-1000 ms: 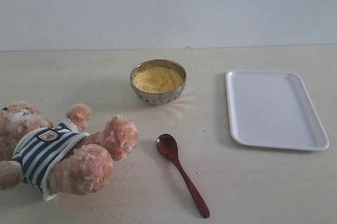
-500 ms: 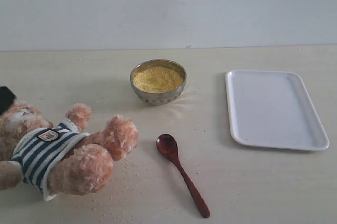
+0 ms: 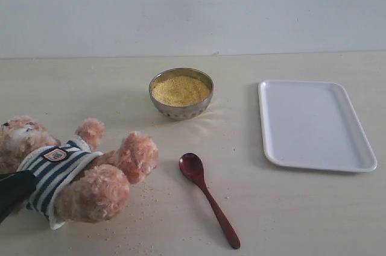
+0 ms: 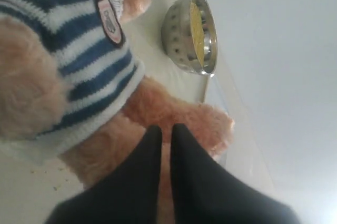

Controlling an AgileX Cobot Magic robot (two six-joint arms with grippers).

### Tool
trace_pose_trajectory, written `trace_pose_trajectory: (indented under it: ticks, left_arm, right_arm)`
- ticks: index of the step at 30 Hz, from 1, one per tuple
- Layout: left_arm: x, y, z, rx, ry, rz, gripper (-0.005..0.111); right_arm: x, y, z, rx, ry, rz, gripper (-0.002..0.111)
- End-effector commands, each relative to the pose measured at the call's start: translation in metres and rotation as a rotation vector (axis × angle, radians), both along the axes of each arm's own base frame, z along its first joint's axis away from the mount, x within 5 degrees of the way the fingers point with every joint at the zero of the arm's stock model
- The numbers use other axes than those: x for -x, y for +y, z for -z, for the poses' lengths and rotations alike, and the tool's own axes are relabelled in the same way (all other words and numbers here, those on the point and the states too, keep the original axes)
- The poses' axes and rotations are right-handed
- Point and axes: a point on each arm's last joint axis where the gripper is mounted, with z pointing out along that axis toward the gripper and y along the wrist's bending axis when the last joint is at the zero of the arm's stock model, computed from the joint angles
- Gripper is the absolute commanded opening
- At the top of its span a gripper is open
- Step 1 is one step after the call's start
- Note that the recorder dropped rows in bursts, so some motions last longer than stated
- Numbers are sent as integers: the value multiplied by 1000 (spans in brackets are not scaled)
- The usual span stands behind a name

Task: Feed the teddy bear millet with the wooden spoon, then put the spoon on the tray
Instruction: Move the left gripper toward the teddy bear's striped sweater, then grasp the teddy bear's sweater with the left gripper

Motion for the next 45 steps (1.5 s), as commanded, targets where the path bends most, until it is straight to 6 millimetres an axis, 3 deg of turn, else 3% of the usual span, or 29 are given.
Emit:
trace_pose_trajectory:
  ticks: [1, 3, 5, 12, 18, 25, 34, 45]
  left_arm:
    - [-2, 5, 1, -85, -44, -32, 32]
    - [-3, 7, 0, -124, -71, -32, 79]
    - [-1, 4, 2, -183, -76, 36, 111]
    - [2, 3, 6, -222, -43, 80, 110]
    - [8, -15, -3, -21, -76, 218, 110]
    - [17, -18, 7, -183, -52, 377, 110]
    - [8, 11, 22, -288, 154, 28, 110]
    - [5, 16, 21, -224, 168, -76, 110]
  right_arm:
    - [0, 0, -1, 5, -15, -2, 0]
    - [0, 0, -1, 5, -15, -2, 0]
    - [0, 0, -1, 5, -15, -2, 0]
    - [0, 0, -1, 5, -15, -2, 0]
    - [0, 0, -1, 5, -15, -2, 0]
    - [0, 0, -1, 5, -15, -2, 0]
    - [0, 0, -1, 5, -15, -2, 0]
    - [0, 0, -1, 5, -15, -2, 0]
